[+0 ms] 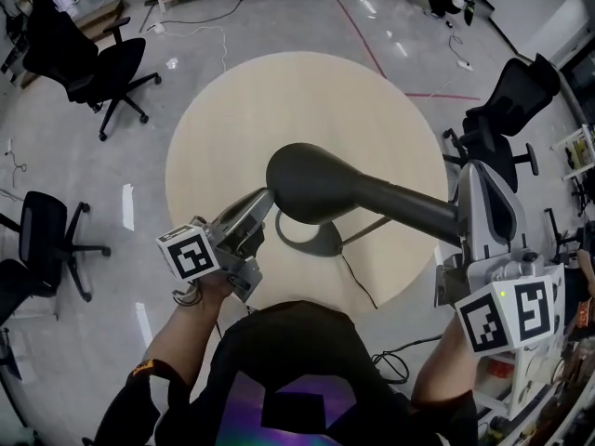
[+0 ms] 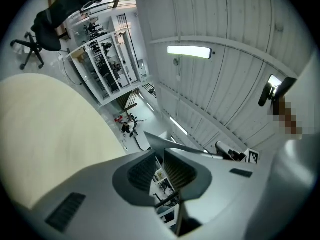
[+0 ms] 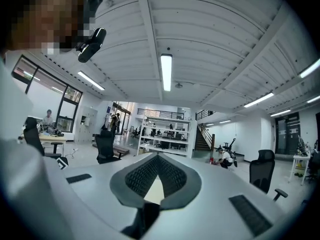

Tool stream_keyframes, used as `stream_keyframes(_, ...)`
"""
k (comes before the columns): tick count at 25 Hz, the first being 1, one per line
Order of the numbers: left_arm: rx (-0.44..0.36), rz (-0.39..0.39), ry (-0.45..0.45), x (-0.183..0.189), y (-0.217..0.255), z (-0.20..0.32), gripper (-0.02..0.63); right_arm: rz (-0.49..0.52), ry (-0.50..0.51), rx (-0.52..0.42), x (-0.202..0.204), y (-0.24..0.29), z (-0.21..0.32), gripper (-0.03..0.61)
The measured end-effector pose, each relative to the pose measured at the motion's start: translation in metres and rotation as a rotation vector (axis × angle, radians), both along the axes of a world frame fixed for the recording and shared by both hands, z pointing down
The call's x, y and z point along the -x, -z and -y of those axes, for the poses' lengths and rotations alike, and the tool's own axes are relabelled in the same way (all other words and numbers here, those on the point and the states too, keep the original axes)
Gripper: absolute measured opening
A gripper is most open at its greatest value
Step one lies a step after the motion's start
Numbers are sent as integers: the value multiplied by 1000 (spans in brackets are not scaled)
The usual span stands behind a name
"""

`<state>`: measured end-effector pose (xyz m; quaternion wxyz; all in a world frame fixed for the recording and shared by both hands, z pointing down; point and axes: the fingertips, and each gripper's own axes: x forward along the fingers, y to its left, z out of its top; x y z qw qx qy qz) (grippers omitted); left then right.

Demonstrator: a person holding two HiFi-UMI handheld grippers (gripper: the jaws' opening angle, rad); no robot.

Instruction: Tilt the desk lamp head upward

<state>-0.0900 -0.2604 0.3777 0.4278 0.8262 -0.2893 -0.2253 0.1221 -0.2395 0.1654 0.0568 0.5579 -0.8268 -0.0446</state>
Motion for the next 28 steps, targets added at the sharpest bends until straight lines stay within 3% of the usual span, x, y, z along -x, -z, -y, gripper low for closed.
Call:
stream_keyframes(9, -136, 102, 19, 6, 55, 23, 95, 63, -88, 5, -33, -20, -12, 9)
stream_keyframes(20, -321, 152, 45, 2, 126, 24, 83, 121, -147, 39, -54, -65, -36, 9)
stream_keyframes(28, -355, 161, 47, 4, 147, 29, 78, 157, -143, 45, -48, -70, -34, 9)
